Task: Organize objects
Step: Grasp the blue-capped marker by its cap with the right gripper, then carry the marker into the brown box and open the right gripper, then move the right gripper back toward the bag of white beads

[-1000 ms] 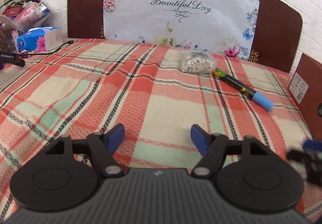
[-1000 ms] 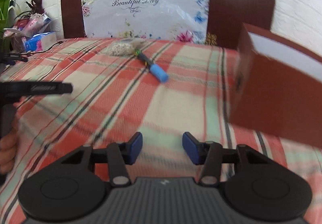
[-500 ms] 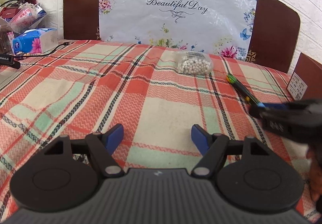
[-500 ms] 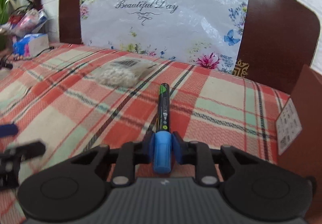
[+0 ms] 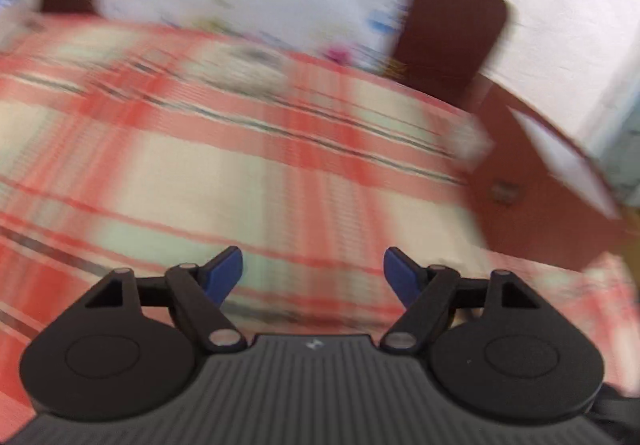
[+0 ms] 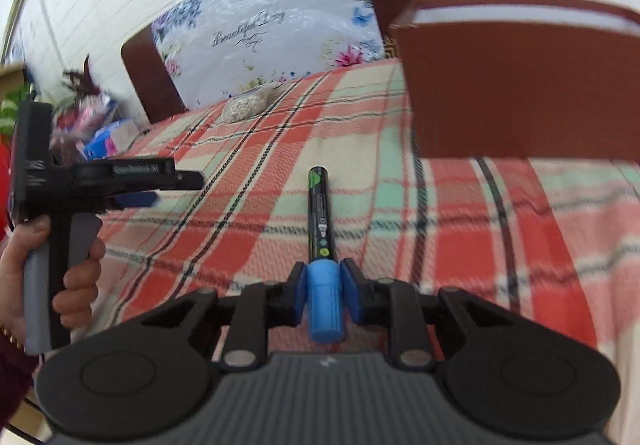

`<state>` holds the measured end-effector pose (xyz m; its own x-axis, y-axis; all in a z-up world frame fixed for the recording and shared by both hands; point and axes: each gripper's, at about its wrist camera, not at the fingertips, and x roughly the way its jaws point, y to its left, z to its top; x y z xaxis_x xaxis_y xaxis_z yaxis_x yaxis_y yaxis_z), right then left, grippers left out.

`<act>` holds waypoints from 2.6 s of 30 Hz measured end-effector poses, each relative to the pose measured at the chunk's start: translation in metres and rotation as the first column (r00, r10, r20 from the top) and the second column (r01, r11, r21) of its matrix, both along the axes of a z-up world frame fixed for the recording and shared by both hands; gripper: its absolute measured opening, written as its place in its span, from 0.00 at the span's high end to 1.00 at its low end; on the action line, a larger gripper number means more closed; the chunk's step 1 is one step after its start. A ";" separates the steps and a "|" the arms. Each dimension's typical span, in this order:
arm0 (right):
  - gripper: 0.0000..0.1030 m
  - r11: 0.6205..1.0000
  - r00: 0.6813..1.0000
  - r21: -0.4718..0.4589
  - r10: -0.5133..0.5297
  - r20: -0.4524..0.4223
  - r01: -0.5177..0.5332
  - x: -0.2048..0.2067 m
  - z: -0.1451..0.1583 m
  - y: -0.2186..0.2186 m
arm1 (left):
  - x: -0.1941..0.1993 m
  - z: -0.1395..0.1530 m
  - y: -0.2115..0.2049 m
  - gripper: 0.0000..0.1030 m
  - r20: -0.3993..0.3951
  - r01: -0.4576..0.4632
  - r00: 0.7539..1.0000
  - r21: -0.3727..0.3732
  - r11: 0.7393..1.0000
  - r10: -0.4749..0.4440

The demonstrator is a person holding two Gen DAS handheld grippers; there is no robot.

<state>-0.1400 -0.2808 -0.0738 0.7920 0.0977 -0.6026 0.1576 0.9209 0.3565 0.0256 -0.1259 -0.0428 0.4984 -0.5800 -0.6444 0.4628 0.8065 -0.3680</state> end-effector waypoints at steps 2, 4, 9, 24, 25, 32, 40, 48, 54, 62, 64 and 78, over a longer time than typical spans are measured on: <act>0.80 0.997 1.000 0.074 -0.017 -0.001 0.017 0.001 -0.002 -0.008 | -0.015 0.004 -0.032 0.26 -0.066 0.099 0.993 0.017 0.995 -0.097; 0.80 0.989 1.000 0.142 -0.025 0.000 0.025 0.003 -0.005 -0.016 | -0.023 0.000 -0.057 0.30 -0.143 0.148 0.980 0.041 0.988 -0.141; 0.81 0.946 0.999 0.325 -0.032 0.032 0.020 -0.002 -0.018 -0.040 | -0.034 -0.008 -0.093 0.53 -0.168 0.180 0.972 0.089 0.980 -0.164; 0.81 0.993 0.913 0.015 -0.112 0.392 0.116 0.000 0.086 -0.071 | -0.048 0.118 -0.167 0.83 0.226 0.334 0.918 0.001 0.942 -0.326; 0.81 0.991 0.904 0.013 -0.126 0.410 0.132 0.007 0.091 -0.080 | -0.043 0.123 -0.177 0.83 0.245 0.335 0.913 0.000 0.942 -0.324; 0.75 0.957 0.923 -0.083 -0.241 0.299 0.276 0.081 0.073 -0.129 | -0.019 0.111 -0.232 0.60 0.305 0.227 0.917 0.130 0.965 -0.257; 0.61 0.929 0.873 -0.088 -0.301 0.384 0.359 0.051 0.068 -0.126 | -0.020 0.093 -0.197 0.60 0.287 0.148 0.942 0.117 0.982 -0.176; 0.60 0.909 0.853 -0.035 -0.376 0.363 0.415 0.006 0.068 -0.129 | -0.042 0.093 -0.167 0.57 0.375 0.054 0.915 0.253 0.966 -0.149; 0.59 0.924 0.890 -0.040 -0.355 0.285 0.381 -0.006 0.061 -0.107 | -0.046 0.082 -0.141 0.51 0.367 -0.004 0.923 0.311 0.950 -0.117; 0.58 0.953 0.955 -0.097 -0.279 0.104 0.289 0.001 0.027 -0.069 | -0.048 0.060 -0.114 0.38 0.328 -0.030 0.940 0.363 0.931 -0.098; 0.56 0.954 0.960 -0.119 -0.268 0.076 0.275 0.001 0.015 -0.063 | -0.047 0.057 -0.109 0.34 0.327 -0.041 0.941 0.369 0.928 -0.089; 0.48 0.938 0.976 -0.269 -0.217 0.028 0.217 0.009 0.006 -0.034 | 0.001 0.002 -0.023 0.31 0.320 -0.215 0.944 0.418 0.883 0.078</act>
